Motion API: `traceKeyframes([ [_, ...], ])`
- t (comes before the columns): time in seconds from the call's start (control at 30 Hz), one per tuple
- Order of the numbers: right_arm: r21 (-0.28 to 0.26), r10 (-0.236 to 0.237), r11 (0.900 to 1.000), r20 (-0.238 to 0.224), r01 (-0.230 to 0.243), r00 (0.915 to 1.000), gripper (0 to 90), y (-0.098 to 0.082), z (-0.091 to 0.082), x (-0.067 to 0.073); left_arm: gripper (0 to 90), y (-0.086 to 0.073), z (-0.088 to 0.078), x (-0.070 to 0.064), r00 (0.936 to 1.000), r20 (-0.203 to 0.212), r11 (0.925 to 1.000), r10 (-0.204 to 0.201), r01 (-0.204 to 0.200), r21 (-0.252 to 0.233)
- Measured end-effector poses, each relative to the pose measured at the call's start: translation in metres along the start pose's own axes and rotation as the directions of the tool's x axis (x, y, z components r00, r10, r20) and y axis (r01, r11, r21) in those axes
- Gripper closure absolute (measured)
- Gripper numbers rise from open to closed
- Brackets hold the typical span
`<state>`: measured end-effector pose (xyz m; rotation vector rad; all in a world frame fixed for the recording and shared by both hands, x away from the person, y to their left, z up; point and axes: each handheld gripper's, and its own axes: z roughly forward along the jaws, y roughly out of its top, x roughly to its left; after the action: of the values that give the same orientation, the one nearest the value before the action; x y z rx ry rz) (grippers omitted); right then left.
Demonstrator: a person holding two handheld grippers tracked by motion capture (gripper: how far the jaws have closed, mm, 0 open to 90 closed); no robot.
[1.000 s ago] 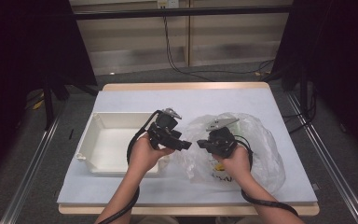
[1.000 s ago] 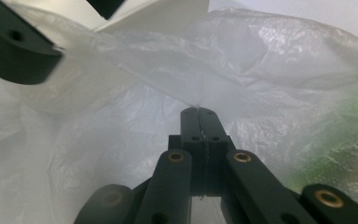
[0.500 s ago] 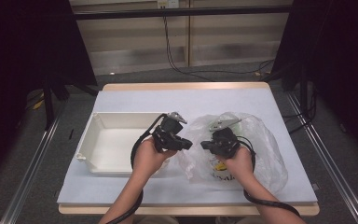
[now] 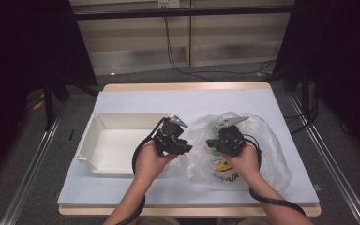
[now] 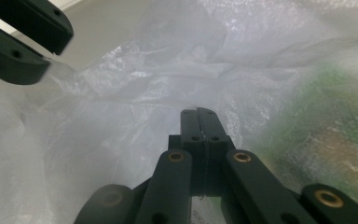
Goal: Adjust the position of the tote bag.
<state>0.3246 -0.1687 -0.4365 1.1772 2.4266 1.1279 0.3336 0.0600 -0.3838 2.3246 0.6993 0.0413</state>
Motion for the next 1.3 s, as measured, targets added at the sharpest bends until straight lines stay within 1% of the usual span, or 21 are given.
traceKeyframes([
  [0.07, -0.001, -0.006, 1.000, -0.009, 0.006, 0.9999, 90.0, 0.001, 0.000, 0.000, 67.1, 0.001, -0.004, -0.001, 0.9999, 0.011, 0.9996, -0.010, 0.011, -0.027],
  [0.13, 0.001, -0.004, 1.000, 0.001, 0.004, 1.0000, 90.0, 0.002, 0.000, 0.002, 66.5, 0.002, -0.006, -0.004, 0.9999, 0.015, 0.9992, -0.008, 0.008, -0.038],
  [0.17, 0.001, -0.007, 1.000, -0.009, 0.007, 0.9999, 90.0, 0.003, 0.000, 0.003, 66.1, 0.003, -0.007, -0.005, 0.9999, 0.015, 0.9992, -0.005, 0.005, -0.039],
  [0.33, 0.014, -0.019, 1.000, -0.010, 0.019, 0.9998, 90.0, 0.005, 0.004, 0.009, 66.0, 0.006, -0.012, -0.011, 0.9999, 0.009, 0.9984, 0.007, -0.007, -0.056],
  [0.37, 0.011, -0.026, 1.000, -0.015, 0.026, 0.9996, 90.0, 0.004, 0.007, 0.009, 65.9, 0.007, -0.013, -0.012, 1.0000, 0.002, 0.9988, 0.006, -0.006, -0.048],
  [0.43, 0.024, -0.025, 0.999, -0.011, 0.025, 0.9996, 90.0, 0.004, 0.009, 0.010, 65.9, 0.007, -0.014, -0.012, 0.9999, 0.009, 0.9980, 0.010, -0.010, -0.062],
  [0.47, 0.031, -0.026, 0.999, -0.008, 0.027, 0.9996, 90.0, 0.004, 0.011, 0.010, 66.1, 0.006, -0.015, -0.013, 0.9999, 0.008, 0.9985, 0.011, -0.011, -0.053],
  [0.53, 0.036, -0.018, 0.999, -0.003, 0.018, 0.9998, 90.0, 0.004, 0.013, 0.010, 66.9, 0.006, -0.015, -0.015, 0.9998, 0.013, 0.9977, 0.016, -0.016, -0.066],
  [0.63, 0.039, -0.016, 0.999, -0.009, 0.016, 0.9998, 90.0, 0.004, 0.015, 0.009, 72.6, 0.004, -0.012, -0.021, 0.9988, 0.030, 0.9968, 0.040, -0.037, -0.070],
  [0.67, 0.042, -0.015, 0.999, -0.004, 0.015, 0.9999, 90.0, 0.005, 0.015, 0.009, 76.7, 0.001, -0.008, -0.023, 0.9986, 0.035, 0.9971, 0.041, -0.038, -0.066],
  [0.73, 0.038, -0.016, 0.999, -0.007, 0.016, 0.9998, 90.0, 0.006, 0.015, 0.008, 78.9, -0.004, 0.001, -0.027, 0.9975, 0.037, 0.9978, 0.060, -0.059, -0.031],
  [0.77, 0.037, -0.023, 0.999, 0.000, 0.023, 0.9997, 90.0, 0.007, 0.015, 0.008, 80.0, -0.007, 0.006, -0.029, 0.9977, 0.039, 0.9983, 0.055, -0.055, -0.022],
  [0.8, 0.037, -0.023, 0.999, 0.001, 0.023, 0.9997, 90.0, 0.009, 0.014, 0.007, 80.3, -0.010, 0.009, -0.029, 0.9968, 0.049, 0.9980, 0.063, -0.063, 0.000],
  [0.87, 0.032, -0.030, 0.999, 0.006, 0.030, 0.9995, 90.0, 0.013, 0.012, 0.004, 80.3, -0.014, 0.014, -0.029, 0.9975, 0.039, 0.9979, 0.059, -0.060, 0.025],
  [0.9, 0.031, -0.030, 0.999, 0.010, 0.030, 0.9995, 90.0, 0.015, 0.010, 0.003, 80.3, -0.015, 0.015, -0.027, 0.9969, 0.034, 0.9967, 0.071, -0.072, 0.038],
  [0.93, 0.028, -0.036, 0.999, 0.012, 0.035, 0.9993, 90.0, 0.018, 0.008, 0.001, 80.4, -0.016, 0.017, -0.027, 0.9984, 0.026, 0.9982, 0.051, -0.051, 0.030],
  [1.0, 0.024, -0.041, 0.999, 0.019, 0.040, 0.9990, 90.0, 0.023, 0.005, -0.004, 82.5, -0.017, 0.018, -0.028, 0.9993, 0.018, 0.9993, 0.034, -0.034, 0.018],
  [1.03, 0.024, -0.043, 0.999, 0.016, 0.042, 0.9990, 90.0, 0.026, 0.004, -0.006, 83.0, -0.017, 0.017, -0.026, 0.9990, 0.020, 0.9988, 0.041, -0.041, 0.025],
  [1.23, 0.030, -0.024, 0.999, 0.035, 0.023, 0.9991, 90.0, 0.034, -0.001, -0.024, 86.6, -0.019, 0.018, -0.025, 0.9994, 0.023, 0.9995, 0.026, -0.027, 0.016],
  [1.27, 0.034, -0.018, 0.999, 0.035, 0.017, 0.9992, 90.0, 0.034, -0.001, -0.027, 87.1, -0.020, 0.019, -0.025, 0.9994, 0.028, 0.9996, 0.019, -0.019, 0.019],
  [1.3, 0.034, -0.005, 0.999, 0.037, 0.004, 0.9993, 90.0, 0.034, -0.001, -0.030, 88.3, -0.020, 0.019, -0.024, 0.9993, 0.026, 0.9993, 0.025, -0.025, 0.026],
])
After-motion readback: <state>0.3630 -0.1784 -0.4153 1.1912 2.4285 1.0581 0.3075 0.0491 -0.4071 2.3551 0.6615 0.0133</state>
